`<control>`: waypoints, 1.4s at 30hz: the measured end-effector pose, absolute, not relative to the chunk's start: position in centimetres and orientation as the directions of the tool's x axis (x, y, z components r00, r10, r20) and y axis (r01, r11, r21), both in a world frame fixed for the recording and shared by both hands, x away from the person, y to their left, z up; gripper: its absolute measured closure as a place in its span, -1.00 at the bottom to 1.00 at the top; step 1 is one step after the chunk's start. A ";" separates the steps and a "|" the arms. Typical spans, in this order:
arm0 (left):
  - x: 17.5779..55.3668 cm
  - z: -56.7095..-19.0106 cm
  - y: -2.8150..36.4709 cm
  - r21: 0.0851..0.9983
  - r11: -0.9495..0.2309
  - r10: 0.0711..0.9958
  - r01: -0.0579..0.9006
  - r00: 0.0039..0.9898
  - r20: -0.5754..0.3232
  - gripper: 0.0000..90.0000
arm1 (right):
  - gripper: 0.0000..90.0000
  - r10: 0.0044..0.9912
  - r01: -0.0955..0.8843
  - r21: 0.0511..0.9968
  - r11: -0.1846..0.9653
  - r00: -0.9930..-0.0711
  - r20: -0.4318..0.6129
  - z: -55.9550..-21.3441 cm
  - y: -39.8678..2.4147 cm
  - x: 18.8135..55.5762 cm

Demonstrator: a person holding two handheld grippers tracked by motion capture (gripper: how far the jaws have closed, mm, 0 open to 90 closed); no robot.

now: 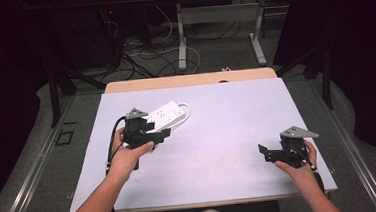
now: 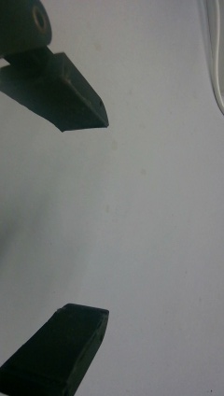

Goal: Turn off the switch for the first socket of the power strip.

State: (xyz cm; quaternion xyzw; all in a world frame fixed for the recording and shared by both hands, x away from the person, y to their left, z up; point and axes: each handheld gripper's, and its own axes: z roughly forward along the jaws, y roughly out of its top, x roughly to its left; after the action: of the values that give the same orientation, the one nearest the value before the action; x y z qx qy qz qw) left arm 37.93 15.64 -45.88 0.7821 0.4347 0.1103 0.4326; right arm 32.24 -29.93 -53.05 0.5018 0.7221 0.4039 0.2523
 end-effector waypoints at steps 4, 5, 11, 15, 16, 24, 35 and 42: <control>37.6 -46.3 16.3 0.773 -0.231 0.772 0.590 0.595 -0.224 -0.42 | -0.85 0.929 0.522 0.836 0.168 -0.368 0.044 -53.0 -30.0 32.3; 37.4 -46.3 16.5 0.764 -0.224 0.774 0.605 0.587 -0.238 -0.42 | -0.85 0.930 0.520 0.838 0.167 -0.365 0.041 -53.0 -30.0 32.2; 36.6 -46.9 17.1 0.751 -0.186 0.797 0.633 0.545 -0.261 -0.63 | -0.85 0.927 0.522 0.836 0.168 -0.372 0.046 -53.0 -29.9 32.2; 36.0 -47.1 17.5 0.768 -0.172 0.819 0.617 0.523 -0.236 -0.70 | -0.85 0.929 0.517 0.839 0.169 -0.368 0.039 -53.1 -30.0 32.2; 35.9 -47.1 17.7 0.770 -0.167 0.821 0.615 0.520 -0.238 -0.75 | -0.85 0.929 0.518 0.839 0.169 -0.367 0.039 -53.1 -30.0 32.2; 35.0 -47.7 19.9 0.774 -0.120 0.837 0.622 0.483 -0.258 -0.99 | -0.85 0.928 0.515 0.839 0.173 -0.372 0.037 -52.9 -29.9 32.1; 33.7 -50.1 22.8 0.786 -0.045 0.874 0.616 0.406 -0.268 -0.99 | -0.85 0.928 0.515 0.839 0.175 -0.371 0.034 -52.9 -30.0 32.2; 33.4 -51.2 24.1 0.780 -0.011 0.888 0.625 0.365 -0.279 -0.96 | -0.85 0.931 0.518 0.840 0.162 -0.363 0.044 -52.9 -30.0 32.2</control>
State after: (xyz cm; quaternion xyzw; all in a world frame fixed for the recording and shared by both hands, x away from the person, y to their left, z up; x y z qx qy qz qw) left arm 33.37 24.15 -51.21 0.6957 0.5438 0.1475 0.4457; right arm 32.16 -30.04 -52.91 0.5038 0.7187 0.4064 0.2540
